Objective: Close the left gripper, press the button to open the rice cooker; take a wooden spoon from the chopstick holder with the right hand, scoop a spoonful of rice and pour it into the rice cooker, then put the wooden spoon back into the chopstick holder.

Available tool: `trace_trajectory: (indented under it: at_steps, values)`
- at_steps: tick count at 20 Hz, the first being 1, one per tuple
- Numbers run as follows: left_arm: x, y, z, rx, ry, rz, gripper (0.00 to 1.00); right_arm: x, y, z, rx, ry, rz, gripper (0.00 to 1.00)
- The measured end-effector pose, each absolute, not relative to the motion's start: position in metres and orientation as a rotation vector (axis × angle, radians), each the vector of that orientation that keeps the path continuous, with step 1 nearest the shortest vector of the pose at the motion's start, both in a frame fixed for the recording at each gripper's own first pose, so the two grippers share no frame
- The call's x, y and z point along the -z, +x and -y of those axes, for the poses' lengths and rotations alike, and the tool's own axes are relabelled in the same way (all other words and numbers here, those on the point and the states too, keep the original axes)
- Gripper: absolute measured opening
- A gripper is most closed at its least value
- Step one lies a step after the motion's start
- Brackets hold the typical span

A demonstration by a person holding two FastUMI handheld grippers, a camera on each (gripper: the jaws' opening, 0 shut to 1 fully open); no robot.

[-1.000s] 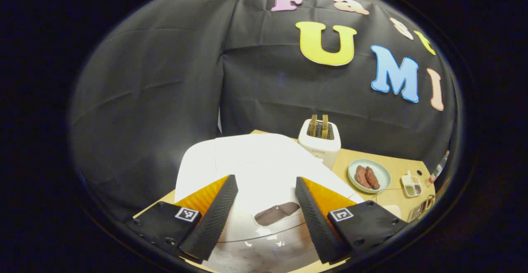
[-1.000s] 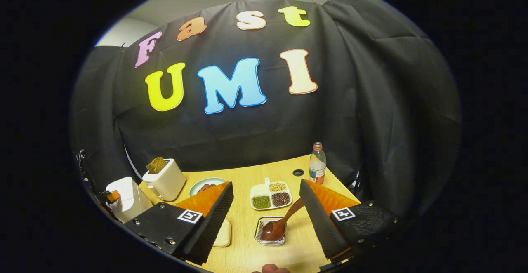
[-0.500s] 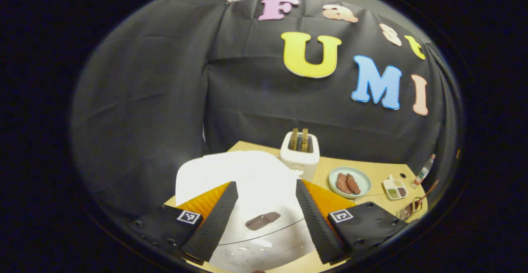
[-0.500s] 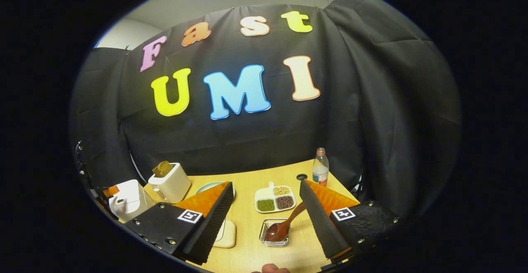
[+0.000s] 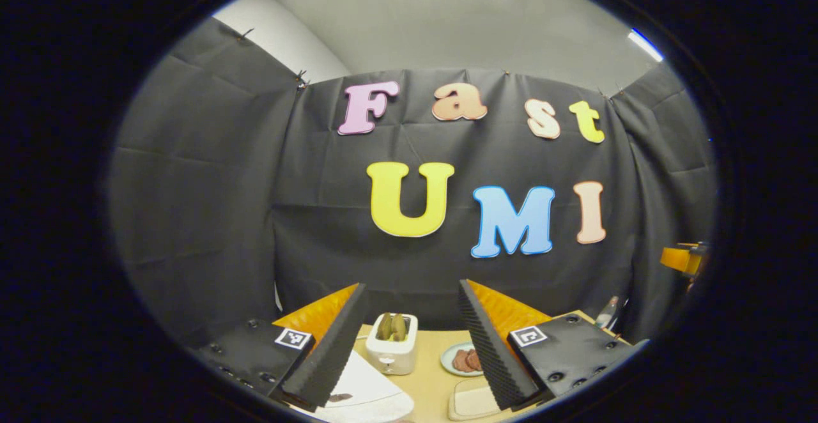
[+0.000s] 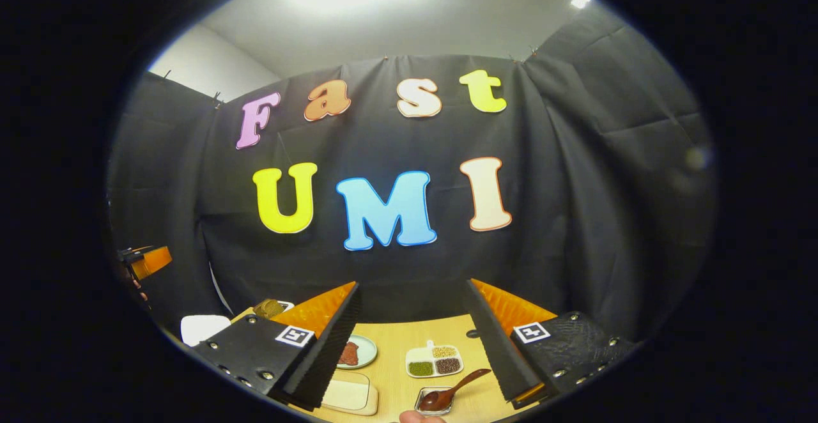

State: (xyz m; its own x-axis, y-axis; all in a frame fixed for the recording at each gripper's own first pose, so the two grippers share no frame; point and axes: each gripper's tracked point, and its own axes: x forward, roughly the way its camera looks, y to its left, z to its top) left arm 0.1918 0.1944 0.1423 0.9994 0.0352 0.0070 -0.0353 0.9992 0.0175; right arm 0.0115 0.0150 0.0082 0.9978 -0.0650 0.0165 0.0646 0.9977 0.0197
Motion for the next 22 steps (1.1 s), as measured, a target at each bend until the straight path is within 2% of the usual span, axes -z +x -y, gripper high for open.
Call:
trace_trajectory:
  at_steps: [3,7,9,22]
  values:
    - [-0.161,0.189,-0.147,0.009,-0.015,0.008,0.97,-0.023,0.016,-0.032,0.016,0.027,-0.029,0.98]
    - [-0.155,0.193,-0.117,0.037,-0.023,-0.008,0.99,-0.04,0.021,-0.036,0.006,0.057,-0.003,0.98]
    - [-0.157,0.194,-0.111,0.055,-0.046,-0.01,0.95,-0.043,0.027,-0.04,-0.002,0.051,0.001,0.98]
    - [-0.161,0.192,-0.155,0.028,-0.065,-0.007,0.96,-0.048,0.035,-0.053,0.034,0.024,0.005,0.98]
